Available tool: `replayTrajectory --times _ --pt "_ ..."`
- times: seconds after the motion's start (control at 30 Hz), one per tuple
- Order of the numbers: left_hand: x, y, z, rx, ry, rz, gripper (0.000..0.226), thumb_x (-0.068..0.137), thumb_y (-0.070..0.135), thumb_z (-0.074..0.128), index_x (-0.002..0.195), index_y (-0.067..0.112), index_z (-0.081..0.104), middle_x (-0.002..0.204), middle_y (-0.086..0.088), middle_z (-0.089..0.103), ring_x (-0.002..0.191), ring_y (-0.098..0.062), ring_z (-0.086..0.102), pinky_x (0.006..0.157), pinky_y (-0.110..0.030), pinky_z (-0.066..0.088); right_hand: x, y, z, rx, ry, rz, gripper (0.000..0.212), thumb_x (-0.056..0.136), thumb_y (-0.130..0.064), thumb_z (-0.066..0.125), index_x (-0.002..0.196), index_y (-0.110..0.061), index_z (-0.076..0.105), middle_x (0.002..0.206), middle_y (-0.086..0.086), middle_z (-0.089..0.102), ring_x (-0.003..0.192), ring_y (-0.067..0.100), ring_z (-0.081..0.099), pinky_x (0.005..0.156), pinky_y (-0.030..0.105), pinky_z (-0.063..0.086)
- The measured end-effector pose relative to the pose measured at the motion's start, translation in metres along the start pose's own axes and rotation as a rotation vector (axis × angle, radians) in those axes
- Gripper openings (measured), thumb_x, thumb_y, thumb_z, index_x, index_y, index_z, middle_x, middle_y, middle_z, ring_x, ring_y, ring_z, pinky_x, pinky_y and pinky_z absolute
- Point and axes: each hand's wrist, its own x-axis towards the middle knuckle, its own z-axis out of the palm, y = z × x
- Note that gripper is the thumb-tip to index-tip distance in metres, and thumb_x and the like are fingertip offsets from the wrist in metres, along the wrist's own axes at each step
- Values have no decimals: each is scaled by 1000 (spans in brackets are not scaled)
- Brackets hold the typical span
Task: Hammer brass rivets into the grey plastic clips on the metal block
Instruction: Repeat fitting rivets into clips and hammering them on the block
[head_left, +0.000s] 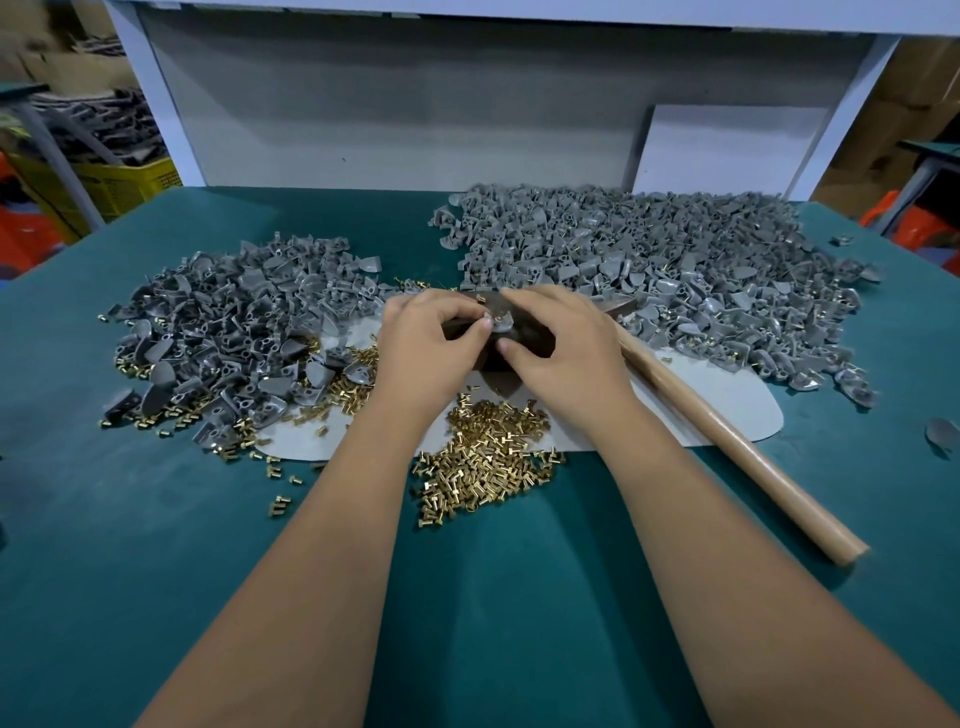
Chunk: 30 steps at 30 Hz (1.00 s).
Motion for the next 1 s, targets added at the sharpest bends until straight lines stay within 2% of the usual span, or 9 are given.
replayTrajectory --times 0.1,0.23,0.3,0.4,0.57,0.73,0.9,1.0 --pt "0 0 0 10 6 13 9 88 22 71 94 20 77 104 6 69 117 -20 47 99 -25 27 -1 -5 1 22 44 -23 39 79 -26 71 118 -27 67 118 -9 62 113 14 51 102 41 36" --pt "0 1 1 16 9 9 9 88 22 72 95 20 77 102 8 67 117 -21 47 101 -27 29 -2 -7 3 20 33 -50 33 80 -22 72 114 -22 70 112 -6 66 108 17 55 97 44 40" --pt "0 1 1 23 7 8 9 88 23 71 95 21 77 101 10 67 117 -20 46 97 -24 27 -2 -7 3 47 47 -41 31 81 -21 72 111 -22 71 110 -7 68 107 16 56 96 45 42" --pt "0 0 0 36 3 16 8 88 24 70 94 24 76 101 11 66 117 -20 46 93 -21 25 -1 -10 4 138 74 29 20 85 -22 67 104 -23 73 104 -9 69 104 12 56 96 44 42" --pt "-1 0 0 18 6 14 7 88 26 71 93 26 76 99 13 65 115 -19 43 97 -29 31 8 -18 7 209 82 197 7 85 -19 67 84 -23 72 87 -12 65 95 14 57 89 42 45" --pt "-2 1 1 -1 12 -5 7 88 26 71 92 26 76 102 11 66 112 -15 37 98 -30 32 12 -24 9 200 98 305 16 83 -18 67 72 -29 64 83 -12 63 88 15 58 85 39 48" --pt "-2 3 0 -16 3 -24 7 88 24 71 92 25 76 101 11 65 118 -20 40 99 -31 33 9 -29 11 137 126 270 20 85 -16 65 72 -29 58 81 -16 55 93 17 57 88 44 45" --pt "-3 4 -1 -27 -1 -37 6 88 24 72 92 25 76 103 8 67 120 -23 41 101 -33 33 7 -29 12 132 130 255 21 86 -15 64 72 -29 58 81 -15 54 95 18 56 84 41 46"
